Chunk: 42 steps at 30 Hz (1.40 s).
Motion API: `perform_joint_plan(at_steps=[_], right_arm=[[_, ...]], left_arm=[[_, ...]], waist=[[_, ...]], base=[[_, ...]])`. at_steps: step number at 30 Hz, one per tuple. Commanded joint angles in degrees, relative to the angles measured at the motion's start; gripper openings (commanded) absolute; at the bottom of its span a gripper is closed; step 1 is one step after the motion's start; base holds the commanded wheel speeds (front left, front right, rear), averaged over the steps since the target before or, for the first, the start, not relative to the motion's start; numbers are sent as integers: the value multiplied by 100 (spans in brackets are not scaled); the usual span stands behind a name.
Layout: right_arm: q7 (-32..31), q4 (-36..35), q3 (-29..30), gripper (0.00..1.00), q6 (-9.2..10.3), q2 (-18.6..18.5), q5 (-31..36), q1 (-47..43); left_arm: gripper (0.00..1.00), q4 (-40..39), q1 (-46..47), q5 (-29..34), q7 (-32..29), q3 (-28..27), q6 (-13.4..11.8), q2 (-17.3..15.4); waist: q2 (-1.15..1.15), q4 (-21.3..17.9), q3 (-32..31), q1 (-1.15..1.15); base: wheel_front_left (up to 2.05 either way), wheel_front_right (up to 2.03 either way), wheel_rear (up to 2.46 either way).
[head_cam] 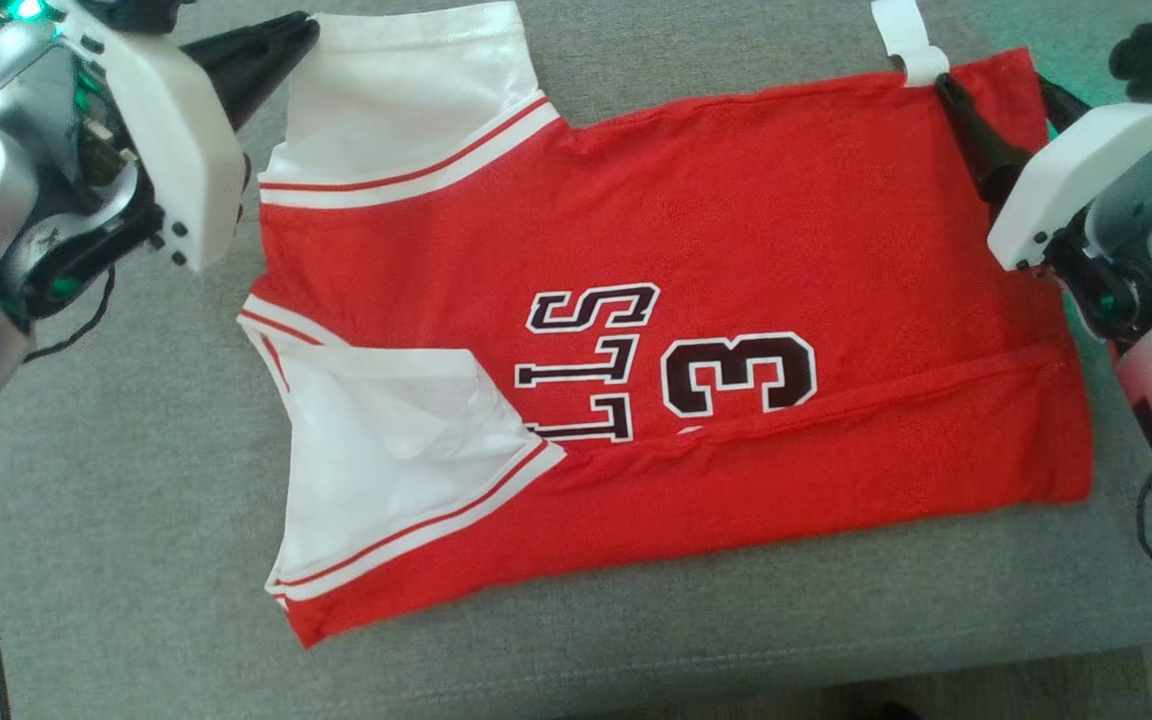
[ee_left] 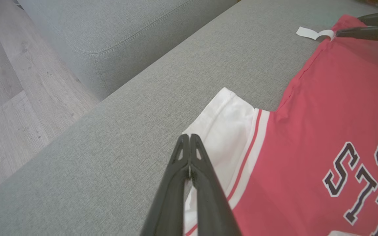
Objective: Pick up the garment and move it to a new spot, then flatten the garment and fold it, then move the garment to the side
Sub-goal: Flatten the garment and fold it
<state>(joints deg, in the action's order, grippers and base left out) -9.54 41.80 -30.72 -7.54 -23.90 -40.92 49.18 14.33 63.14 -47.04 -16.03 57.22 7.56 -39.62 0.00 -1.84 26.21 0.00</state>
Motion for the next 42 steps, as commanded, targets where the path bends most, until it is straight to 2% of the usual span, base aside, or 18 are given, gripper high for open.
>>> perform_joint_plan(at_steps=[1, 5, 6, 7, 9, 11, 12, 13, 23, 30, 36, 42], right_arm=[[85, -81, -67, 100, 5, -10, -64, 130], [167, 23, -184, 99, 5, -25, -126, 276], [182, 45, -214, 91, 5, -32, -133, 306], [204, 71, -244, 80, 5, -48, -124, 336], [236, 127, -290, 47, 5, -64, -133, 374], [257, 172, -331, 25, 5, -83, -149, 387], [264, 195, -348, 9, 5, -93, -157, 387], [257, 220, -366, 0, 5, -102, -167, 385], [483, 312, -462, 0, 5, -114, -134, 434], [847, 431, -287, 0, 5, -175, -148, 630], [1039, 579, -49, 0, 5, -255, -166, 777], [758, 558, -101, 0, 5, -290, -265, 656]], left_arm=[[0, -119, 360, -48, 27, -243, -8, -261], [0, -89, 379, -80, 51, -163, -8, -271], [0, -82, 377, -90, 59, -143, -8, -276], [0, -75, 375, -101, 67, -123, -8, -280], [0, -53, 366, -124, 87, -92, -8, -288], [0, -27, 354, -145, 102, -67, -8, -301], [0, -14, 346, -158, 107, -56, -8, -308], [0, -2, 340, -173, 110, -50, -8, -315], [0, 62, 376, -148, 273, -4, -8, -376], [0, 252, 599, 185, 971, -161, -69, -370], [0, 533, 850, 422, 1576, -329, -202, -213], [0, 754, 790, 306, 1591, -265, -163, -50]], waist=[[0, 27, -1, 0], [0, 58, -15, 0], [0, 61, -23, 0], [0, 65, -32, 0], [0, 66, -59, 0], [0, 56, -89, 0], [0, 48, -104, 0], [0, 40, -116, 0], [0, -74, -170, 0], [0, -70, -232, 0], [0, 19, -204, 0], [0, 121, -217, 0]], base=[[0, 0, 0], [0, 0, 0], [0, 0, 0], [0, 0, 0], [0, 0, 0], [0, 0, 0], [0, 0, 0], [0, 0, 0], [0, 0, 0], [0, 0, 0], [0, 0, 0], [0, 0, 0]])
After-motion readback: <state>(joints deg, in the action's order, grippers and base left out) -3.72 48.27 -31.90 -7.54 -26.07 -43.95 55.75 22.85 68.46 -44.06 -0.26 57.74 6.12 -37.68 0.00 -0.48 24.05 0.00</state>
